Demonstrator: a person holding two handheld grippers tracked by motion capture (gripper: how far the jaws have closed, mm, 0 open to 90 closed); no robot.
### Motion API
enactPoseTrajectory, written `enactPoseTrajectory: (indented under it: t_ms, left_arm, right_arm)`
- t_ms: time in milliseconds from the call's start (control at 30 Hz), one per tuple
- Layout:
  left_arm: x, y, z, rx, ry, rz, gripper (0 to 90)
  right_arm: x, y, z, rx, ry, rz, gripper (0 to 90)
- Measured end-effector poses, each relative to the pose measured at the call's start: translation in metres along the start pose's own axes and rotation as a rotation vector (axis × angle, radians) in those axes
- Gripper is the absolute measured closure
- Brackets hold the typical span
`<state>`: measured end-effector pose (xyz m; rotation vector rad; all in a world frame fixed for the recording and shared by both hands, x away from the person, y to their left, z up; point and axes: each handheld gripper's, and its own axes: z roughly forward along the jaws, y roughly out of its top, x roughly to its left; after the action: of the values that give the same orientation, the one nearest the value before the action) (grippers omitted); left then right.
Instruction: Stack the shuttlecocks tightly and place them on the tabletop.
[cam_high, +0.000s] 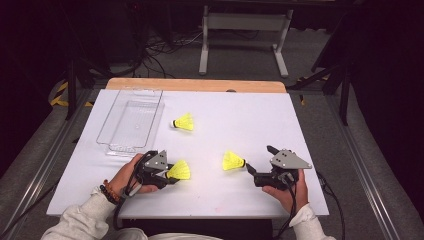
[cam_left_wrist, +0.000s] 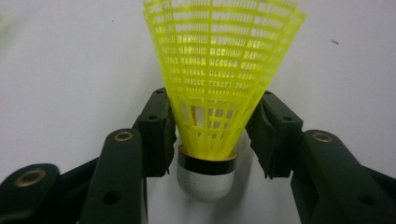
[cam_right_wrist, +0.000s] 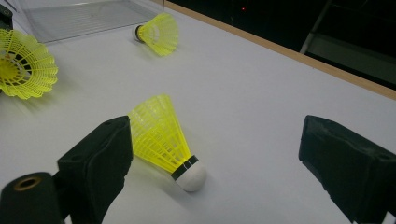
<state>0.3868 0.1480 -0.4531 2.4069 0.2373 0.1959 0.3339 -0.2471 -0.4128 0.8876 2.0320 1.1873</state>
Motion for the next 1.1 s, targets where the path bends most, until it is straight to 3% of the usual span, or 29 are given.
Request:
enactPoseTrajectory:
  t_ms: [400,633,833,1100]
  left_arm:
    - [-0.001,0.002,-0.013,0.0,0.022,0.042,56.7]
    - [0.008,0.011,-0.032,-0.026,0.049,0.05,57.1]
    - [0.021,0.014,-0.047,-0.024,0.057,0.063,57.2]
    - [0.048,0.031,-0.06,0.008,0.063,0.114,56.8]
  right_arm:
    - [0.0,0.0,0.0,0.004,-0.007,-0.008,10.4]
    - [0.0,0.0,0.001,0.004,-0.007,-0.004,10.4]
    - [0.0,-0.001,0.001,0.007,-0.007,0.001,10.4]
    - [0.0,-0.001,0.003,0.012,-0.009,0.002,10.4]
